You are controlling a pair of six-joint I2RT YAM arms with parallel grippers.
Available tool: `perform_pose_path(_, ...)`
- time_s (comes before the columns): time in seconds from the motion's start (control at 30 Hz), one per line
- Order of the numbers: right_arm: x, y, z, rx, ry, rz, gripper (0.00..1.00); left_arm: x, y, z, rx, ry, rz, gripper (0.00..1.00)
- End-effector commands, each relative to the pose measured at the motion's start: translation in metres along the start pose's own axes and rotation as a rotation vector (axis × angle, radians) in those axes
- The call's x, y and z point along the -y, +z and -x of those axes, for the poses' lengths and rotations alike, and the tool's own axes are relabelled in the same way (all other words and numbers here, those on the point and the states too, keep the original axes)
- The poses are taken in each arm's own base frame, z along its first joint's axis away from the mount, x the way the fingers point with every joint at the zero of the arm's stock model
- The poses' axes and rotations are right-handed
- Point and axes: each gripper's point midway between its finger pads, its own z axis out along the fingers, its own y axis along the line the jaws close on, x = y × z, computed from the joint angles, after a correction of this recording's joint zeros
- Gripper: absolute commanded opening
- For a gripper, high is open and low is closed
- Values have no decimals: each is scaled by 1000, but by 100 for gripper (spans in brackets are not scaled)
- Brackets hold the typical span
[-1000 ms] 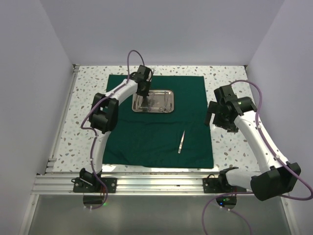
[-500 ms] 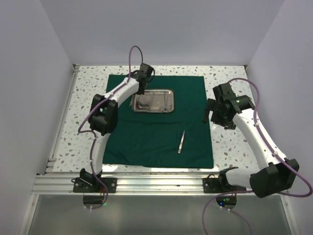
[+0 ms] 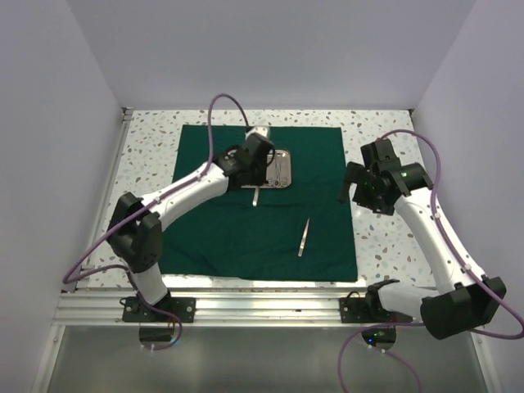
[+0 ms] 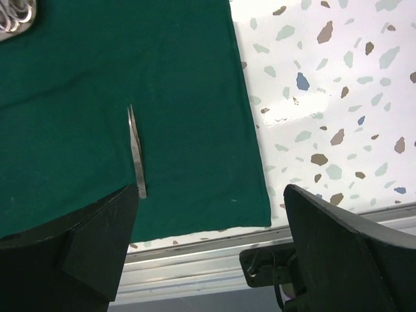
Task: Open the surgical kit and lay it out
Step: Place the medical item in the surgical kit.
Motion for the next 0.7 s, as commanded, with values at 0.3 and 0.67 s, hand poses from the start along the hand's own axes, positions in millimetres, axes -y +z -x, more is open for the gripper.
perform_pose_path(0.3, 24, -46, -1, 134, 29, 20, 98, 165, -9, -134, -260, -215, -424, 0)
perform_pose_path(0.67, 37, -49, -11, 138, 6, -15, 98, 180, -20, -120, -253, -110, -453, 54)
